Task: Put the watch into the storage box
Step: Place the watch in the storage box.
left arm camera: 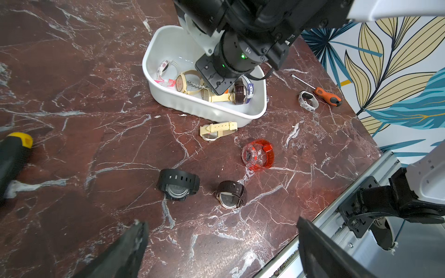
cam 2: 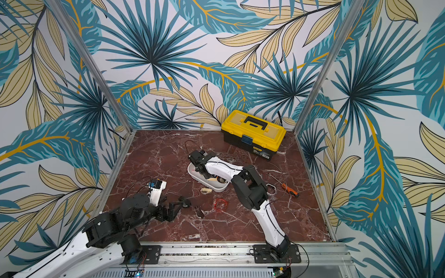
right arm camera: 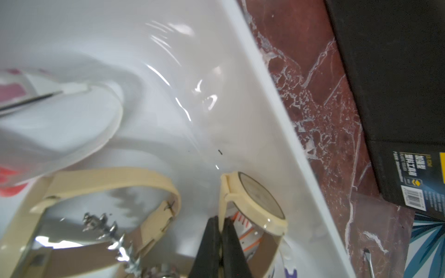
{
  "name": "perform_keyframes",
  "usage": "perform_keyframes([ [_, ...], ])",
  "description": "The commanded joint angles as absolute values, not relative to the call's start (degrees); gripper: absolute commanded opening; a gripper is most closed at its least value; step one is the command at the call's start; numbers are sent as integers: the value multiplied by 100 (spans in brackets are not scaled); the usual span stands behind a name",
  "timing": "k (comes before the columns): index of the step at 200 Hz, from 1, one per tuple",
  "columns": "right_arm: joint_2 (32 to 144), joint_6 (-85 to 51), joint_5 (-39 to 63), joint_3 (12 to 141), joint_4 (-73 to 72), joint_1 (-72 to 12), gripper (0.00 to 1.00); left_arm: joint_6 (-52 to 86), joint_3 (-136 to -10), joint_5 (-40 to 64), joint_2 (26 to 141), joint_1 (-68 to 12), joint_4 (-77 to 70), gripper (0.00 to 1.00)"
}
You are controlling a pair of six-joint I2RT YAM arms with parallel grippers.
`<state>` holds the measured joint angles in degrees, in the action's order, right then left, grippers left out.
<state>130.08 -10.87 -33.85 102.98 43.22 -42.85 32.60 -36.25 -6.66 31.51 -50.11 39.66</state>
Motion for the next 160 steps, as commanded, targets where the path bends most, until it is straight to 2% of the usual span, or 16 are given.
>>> perform_keyframes([
  [1,13132,-1151,-3145,10380,4269,-4307,14,3182,-3489,-744,3138,-5027,3789,100],
  [20,13098,-1183,-3094,10373,4263,-4307,33,3173,-3498,-731,3153,-5027,3771,100],
  [45,12876,-1293,-3005,10257,4205,-4307,46,3166,-3507,-718,3172,-5027,3749,100],
  [96,11941,-1500,-2616,9633,3840,-4307,49,3151,-3555,-686,3208,-5027,3709,100],
  [160,10252,-2075,-2104,8082,3532,-4292,51,3146,-3564,-644,3234,-5027,3682,100],
])
